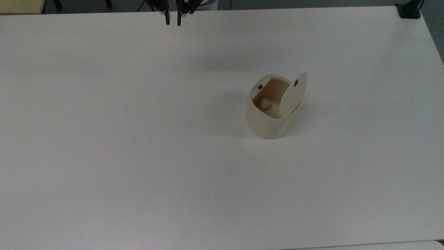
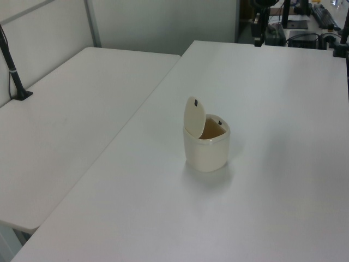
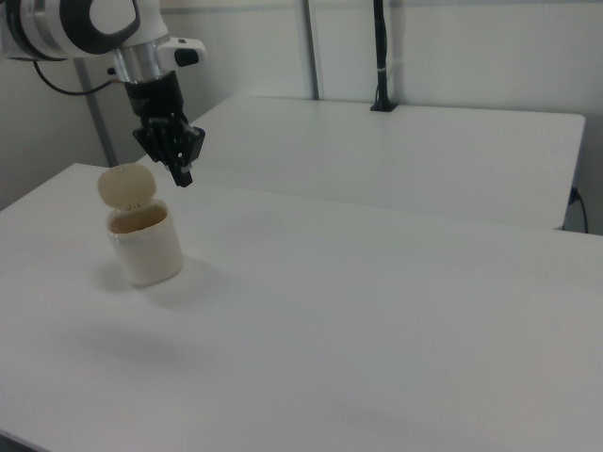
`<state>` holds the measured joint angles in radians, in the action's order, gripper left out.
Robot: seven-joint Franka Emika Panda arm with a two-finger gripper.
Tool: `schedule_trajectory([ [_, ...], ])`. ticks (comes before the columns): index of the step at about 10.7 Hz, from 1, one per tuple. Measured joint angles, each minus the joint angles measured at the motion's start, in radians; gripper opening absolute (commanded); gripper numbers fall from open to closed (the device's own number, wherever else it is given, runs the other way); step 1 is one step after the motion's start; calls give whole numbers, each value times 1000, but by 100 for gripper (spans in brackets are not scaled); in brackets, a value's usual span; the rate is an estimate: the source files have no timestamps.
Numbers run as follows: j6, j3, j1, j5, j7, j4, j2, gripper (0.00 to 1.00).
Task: Close the trash bin
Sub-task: 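Move the gripper from its start pose toward the open bin lid, then lower the gripper to the top edge of the raised cream lid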
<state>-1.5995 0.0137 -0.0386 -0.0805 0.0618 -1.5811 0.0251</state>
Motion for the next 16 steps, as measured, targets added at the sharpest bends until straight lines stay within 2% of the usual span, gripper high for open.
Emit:
schedule_trajectory([
  [9, 0, 15, -9, 0, 0, -9, 20, 7],
  [12, -14, 18, -41, 5, 0, -9, 45, 7],
  [14, -52, 20, -75, 45, 0, -9, 55, 7],
  [16, -105, 22, -114, 55, 0, -9, 68, 7],
])
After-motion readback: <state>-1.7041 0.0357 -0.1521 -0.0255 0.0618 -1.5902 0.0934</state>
